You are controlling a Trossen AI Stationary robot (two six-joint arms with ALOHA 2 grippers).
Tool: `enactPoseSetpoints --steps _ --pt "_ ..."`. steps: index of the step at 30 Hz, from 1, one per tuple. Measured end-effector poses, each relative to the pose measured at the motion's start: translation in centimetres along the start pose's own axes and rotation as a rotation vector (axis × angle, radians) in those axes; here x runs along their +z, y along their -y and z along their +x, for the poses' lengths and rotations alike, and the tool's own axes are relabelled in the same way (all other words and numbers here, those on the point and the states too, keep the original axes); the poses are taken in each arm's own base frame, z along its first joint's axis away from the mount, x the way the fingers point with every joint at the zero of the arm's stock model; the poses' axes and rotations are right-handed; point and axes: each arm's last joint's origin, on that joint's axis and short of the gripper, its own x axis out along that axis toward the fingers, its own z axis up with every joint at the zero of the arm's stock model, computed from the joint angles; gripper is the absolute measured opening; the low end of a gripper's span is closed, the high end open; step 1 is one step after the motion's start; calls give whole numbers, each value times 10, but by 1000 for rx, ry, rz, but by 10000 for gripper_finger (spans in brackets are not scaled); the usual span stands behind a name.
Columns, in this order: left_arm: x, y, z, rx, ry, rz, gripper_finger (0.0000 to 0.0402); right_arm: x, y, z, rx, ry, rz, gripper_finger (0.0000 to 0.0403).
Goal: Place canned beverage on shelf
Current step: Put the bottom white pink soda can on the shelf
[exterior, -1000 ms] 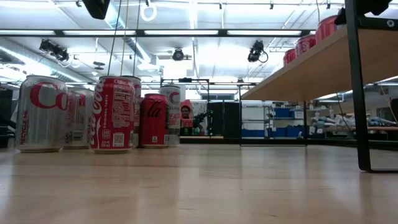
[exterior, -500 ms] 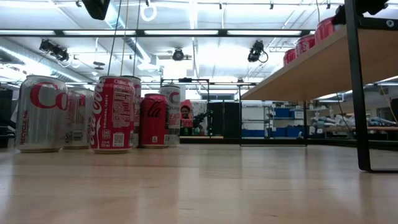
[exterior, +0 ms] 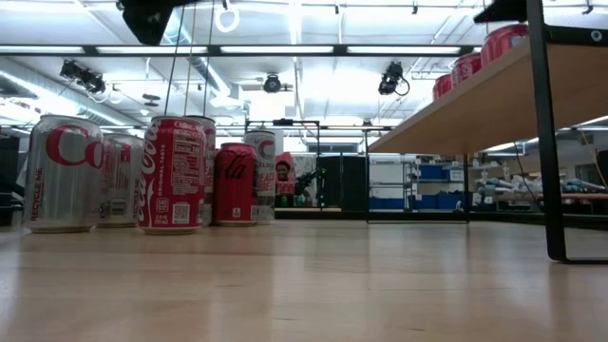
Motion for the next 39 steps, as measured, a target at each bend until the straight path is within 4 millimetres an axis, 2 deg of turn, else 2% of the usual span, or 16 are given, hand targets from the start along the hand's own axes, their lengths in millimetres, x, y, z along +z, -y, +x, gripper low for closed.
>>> enactPoseSetpoints --steps 5,10,16,21,26,33,36,39 --pt "-3 -2 5 22 -13 -4 160 12 -1 -1 17 100 -14 344" --pt "14 -9 6 90 -56 -9 204 25 -5 3 13 198 -62 344" --pt "34 -31 6 303 -281 -25 200 42 -9 6 23 328 -93 339" --pt "47 -41 2 330 -364 -16 183 46 -18 16 43 328 -130 335" --pt "50 -63 1 439 -453 18 182 50 -29 33 40 312 -187 335" --pt "54 -92 9 473 -500 -19 247 51 -53 56 31 264 -263 335" --pt "54 -103 12 461 -530 -56 272 50 -57 57 25 261 -301 335" --pt "53 -114 12 442 -579 -46 278 50 -59 57 33 262 -295 335"
